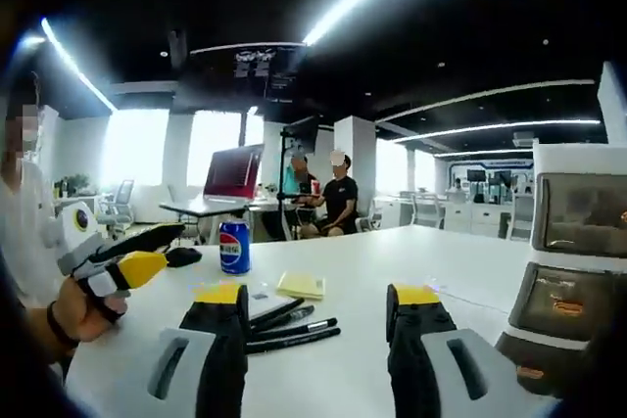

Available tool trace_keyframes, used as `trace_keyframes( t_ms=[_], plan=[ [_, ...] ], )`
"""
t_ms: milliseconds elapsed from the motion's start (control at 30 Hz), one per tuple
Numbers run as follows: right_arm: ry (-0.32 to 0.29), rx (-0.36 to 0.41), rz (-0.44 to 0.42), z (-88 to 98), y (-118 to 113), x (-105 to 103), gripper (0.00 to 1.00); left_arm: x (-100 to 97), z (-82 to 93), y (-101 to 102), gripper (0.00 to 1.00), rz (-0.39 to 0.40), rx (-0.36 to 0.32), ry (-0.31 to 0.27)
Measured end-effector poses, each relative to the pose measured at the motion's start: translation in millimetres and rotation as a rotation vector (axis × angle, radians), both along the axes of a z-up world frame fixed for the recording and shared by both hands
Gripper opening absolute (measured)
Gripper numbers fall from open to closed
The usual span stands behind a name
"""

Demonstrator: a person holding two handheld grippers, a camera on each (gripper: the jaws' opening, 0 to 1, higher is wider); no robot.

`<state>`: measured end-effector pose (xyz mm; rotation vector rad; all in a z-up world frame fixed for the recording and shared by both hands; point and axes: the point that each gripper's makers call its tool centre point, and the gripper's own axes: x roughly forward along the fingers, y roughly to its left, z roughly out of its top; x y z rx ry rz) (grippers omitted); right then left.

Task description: Pick up the scattered pens and sticky notes one by one and arrange them into an orderly layout on the desk, lining the pens up parallel to each other and squaring the sticky note stack until the whole desk area is clear and organized

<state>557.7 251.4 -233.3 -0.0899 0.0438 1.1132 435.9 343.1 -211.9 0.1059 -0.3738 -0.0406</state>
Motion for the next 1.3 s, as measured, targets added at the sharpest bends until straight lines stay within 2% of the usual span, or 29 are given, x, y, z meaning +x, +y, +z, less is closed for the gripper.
trace_keyframes(
  t_ms=[100, 200, 300, 467, 667, 767, 967, 1067, 1167, 1233, 1300],
  plan=[
    [0.059, -0.084, -0.012, -17.4, 9.7, 10.4, 0.42, 0.7, -1.2, -1.5, 0.51, -0.003, 0.008, 0.007],
    [0.106, -0.139, -0.023, -27.1, 17.6, 15.5, 0.37, 0.7, -1.6, -2.6, 0.51, -0.008, 0.014, 0.008],
    [0.147, -0.208, -0.005, -37.3, 25.8, 11.3, 0.32, 1.2, -2.8, -2.4, 0.51, -0.006, 0.018, 0.015],
    [0.188, -0.415, 0.02, -63.8, 34.9, 5.0, 0.23, 4.2, -7.2, -4.2, 0.51, -0.001, 0.04, 0.04],
    [0.26, -0.472, 0.005, -70.2, 50.1, 4.4, 0.2, 5.2, -10.8, -1.9, 0.5, 0.012, 0.047, 0.061],
    [0.271, -0.556, 0.005, -80.1, 54.7, 1.1, 0.15, 5.0, -11.3, -0.4, 0.5, 0.015, 0.042, 0.062],
    [0.334, -0.626, 0.006, -95.7, 68.1, -4.7, 0.14, 3.5, -9.9, 1.4, 0.5, 0.016, 0.039, 0.054],
    [0.382, -0.687, -0.033, -103.4, 72.4, -2.8, 0.1, 3.4, -9.7, 0.5, 0.5, 0.009, 0.04, 0.052],
    [0.47, -0.703, -0.051, -111.9, 72.8, -5.3, 0.08, 3.6, -9.5, -0.2, 0.5, 0.003, 0.042, 0.052],
    [0.479, -0.725, -0.082, -116.7, 70.6, -1.4, 0.05, 3.2, -9.1, -0.1, 0.5, -0.001, 0.039, 0.05],
    [0.501, -0.699, -0.085, -114.3, 73.8, 2.6, 0.03, 2.5, -8.2, 0.2, 0.49, -0.002, 0.037, 0.044]
  ],
)
